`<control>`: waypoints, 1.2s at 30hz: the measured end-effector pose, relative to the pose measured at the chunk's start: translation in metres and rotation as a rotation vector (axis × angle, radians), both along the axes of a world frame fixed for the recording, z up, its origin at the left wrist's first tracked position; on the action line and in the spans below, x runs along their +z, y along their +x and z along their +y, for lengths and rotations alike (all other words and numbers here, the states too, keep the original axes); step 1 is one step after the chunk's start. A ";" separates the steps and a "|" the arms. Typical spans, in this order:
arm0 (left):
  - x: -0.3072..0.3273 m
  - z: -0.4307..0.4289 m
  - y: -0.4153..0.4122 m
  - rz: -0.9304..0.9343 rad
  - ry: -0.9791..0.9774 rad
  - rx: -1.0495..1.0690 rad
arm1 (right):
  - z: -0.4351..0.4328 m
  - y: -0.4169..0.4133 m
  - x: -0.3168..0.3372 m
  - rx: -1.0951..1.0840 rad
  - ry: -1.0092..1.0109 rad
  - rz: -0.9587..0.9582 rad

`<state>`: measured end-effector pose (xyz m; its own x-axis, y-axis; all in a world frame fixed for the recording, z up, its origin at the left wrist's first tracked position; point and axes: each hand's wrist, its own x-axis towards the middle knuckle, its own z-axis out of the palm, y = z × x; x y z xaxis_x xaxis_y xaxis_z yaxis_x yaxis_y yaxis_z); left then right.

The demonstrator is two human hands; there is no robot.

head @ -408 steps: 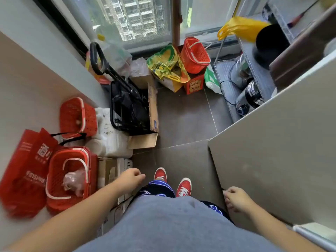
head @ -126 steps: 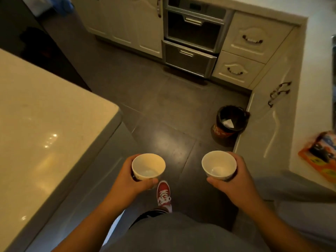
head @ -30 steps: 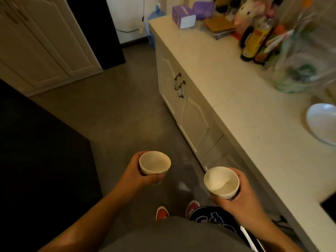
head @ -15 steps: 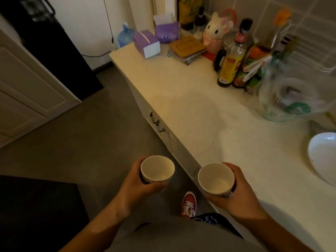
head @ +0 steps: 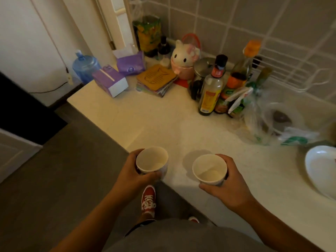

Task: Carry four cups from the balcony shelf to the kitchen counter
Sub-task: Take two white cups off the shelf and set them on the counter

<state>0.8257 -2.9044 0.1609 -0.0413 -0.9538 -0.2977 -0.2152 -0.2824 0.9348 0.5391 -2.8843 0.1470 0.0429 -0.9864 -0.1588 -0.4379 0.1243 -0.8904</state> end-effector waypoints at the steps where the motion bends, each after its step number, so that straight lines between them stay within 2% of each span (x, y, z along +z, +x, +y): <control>1: -0.002 -0.018 0.006 -0.021 -0.017 -0.043 | -0.006 0.007 0.000 -0.040 0.000 0.012; 9: -0.021 -0.136 0.043 -0.272 -0.165 -0.261 | -0.049 0.066 -0.008 -0.364 0.018 0.063; 16: -0.041 -0.217 0.052 -0.323 -0.193 -0.358 | -0.101 0.112 -0.016 -0.519 0.052 0.146; 25: -0.064 -0.257 0.039 -0.319 -0.234 -0.325 | -0.150 0.128 -0.037 -0.618 0.079 0.226; 36: -0.076 -0.271 0.024 -0.300 -0.273 -0.333 | -0.163 0.124 -0.037 -0.670 0.061 0.244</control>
<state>0.8500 -3.1756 0.0851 -0.3064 -0.9481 -0.0852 -0.5216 0.0924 0.8482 0.6633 -3.0477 0.1098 -0.6129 -0.7772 -0.1422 -0.4360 0.4828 -0.7595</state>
